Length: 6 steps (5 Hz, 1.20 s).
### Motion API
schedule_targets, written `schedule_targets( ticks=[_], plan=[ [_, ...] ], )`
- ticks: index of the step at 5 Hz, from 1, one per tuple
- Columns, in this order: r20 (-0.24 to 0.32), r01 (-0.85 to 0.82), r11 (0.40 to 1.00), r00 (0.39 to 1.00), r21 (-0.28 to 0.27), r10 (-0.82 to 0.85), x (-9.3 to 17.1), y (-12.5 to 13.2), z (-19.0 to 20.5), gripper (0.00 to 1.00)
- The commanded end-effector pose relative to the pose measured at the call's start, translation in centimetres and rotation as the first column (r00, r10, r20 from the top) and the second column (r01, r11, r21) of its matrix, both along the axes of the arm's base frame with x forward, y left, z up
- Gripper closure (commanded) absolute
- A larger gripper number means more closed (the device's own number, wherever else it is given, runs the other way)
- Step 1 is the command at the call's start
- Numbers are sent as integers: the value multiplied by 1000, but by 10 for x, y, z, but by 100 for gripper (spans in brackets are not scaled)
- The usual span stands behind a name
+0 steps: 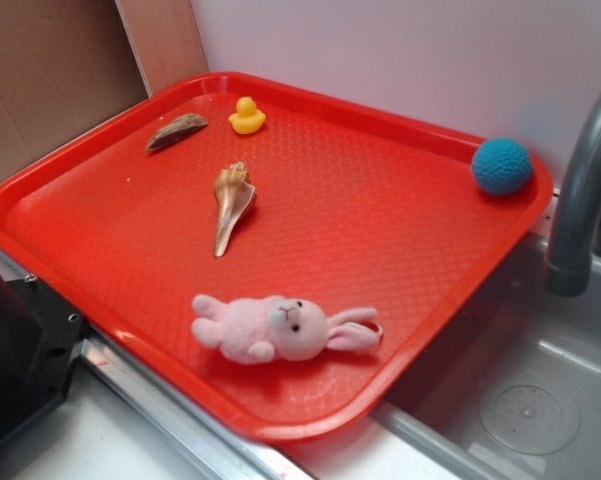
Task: Grab the pink bunny.
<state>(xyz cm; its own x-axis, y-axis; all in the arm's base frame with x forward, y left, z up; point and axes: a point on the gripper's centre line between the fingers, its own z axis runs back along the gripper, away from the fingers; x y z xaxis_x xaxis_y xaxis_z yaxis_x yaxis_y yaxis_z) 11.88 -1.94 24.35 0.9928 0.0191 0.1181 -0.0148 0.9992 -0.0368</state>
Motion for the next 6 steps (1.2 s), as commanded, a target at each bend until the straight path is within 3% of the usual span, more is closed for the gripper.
schedule_targets(
  ticks=[1,2,3,4,5,6],
  plan=[
    [0,0,1000,1000,0,0,0,0,0,0],
    [-25,247,969,969,4,-247,12,-44,-50,0],
    [-41,443,896,896,-2,-443,19,-80,-98,0],
    [-23,538,843,842,-25,-538,18,-110,-136,0],
    [-32,587,809,809,17,-587,12,-120,-169,0],
    [-33,635,772,772,8,-635,6,-130,-186,0]
  ],
)
